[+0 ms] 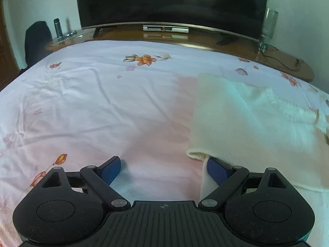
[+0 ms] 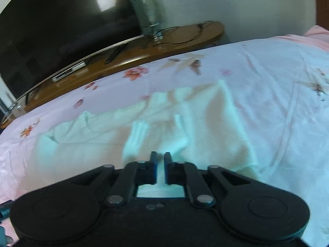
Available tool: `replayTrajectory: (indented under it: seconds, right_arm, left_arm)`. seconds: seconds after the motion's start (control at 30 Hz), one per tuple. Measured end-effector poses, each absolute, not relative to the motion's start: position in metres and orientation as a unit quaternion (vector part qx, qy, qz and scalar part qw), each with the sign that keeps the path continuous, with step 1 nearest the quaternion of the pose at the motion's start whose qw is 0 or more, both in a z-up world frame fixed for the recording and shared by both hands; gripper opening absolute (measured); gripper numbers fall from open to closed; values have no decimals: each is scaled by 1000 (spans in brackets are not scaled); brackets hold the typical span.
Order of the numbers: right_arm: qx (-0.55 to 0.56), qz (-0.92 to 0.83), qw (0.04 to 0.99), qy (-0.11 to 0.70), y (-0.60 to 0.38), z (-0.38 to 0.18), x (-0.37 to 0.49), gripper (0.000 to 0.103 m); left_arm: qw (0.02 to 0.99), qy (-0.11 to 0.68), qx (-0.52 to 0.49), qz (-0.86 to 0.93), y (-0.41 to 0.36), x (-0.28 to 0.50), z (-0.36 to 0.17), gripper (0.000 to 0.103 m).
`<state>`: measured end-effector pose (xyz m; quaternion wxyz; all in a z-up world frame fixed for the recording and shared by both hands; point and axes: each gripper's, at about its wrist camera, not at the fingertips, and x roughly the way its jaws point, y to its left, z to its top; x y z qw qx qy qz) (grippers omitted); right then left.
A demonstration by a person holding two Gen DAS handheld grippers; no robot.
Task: Fold small clothes
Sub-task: 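Grasp the folded sleeve cuff with the right gripper and lift it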
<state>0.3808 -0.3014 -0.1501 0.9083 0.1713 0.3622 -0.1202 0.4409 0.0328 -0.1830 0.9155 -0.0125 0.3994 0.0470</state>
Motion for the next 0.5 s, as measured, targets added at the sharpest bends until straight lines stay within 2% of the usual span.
replayTrajectory:
  seconds: [0.03, 0.1, 0.13, 0.2, 0.3, 0.43, 0.5]
  right_arm:
    - [173, -124, 907, 363, -303, -150, 377, 7]
    - [183, -116, 907, 362, -306, -148, 372, 16]
    - [185, -104, 908, 361, -305, -145, 371, 33]
    - [172, -86, 915, 354, -295, -141, 376, 46]
    - [152, -68, 917, 363, -280, -143, 396, 45]
    - [132, -63, 912, 384, -265, -152, 424, 49]
    - [100, -75, 907, 403, -256, -160, 440, 46]
  left_arm:
    - [917, 395, -14, 53, 33, 441, -183, 91]
    - [916, 396, -15, 58, 32, 442, -183, 91]
    - [916, 397, -14, 57, 32, 442, -183, 91]
    - [918, 392, -19, 57, 30, 442, -182, 91]
    - [922, 381, -23, 61, 28, 444, -177, 91]
    - [922, 380, -23, 70, 27, 452, -178, 91]
    - [922, 379, -23, 73, 27, 454, -178, 91]
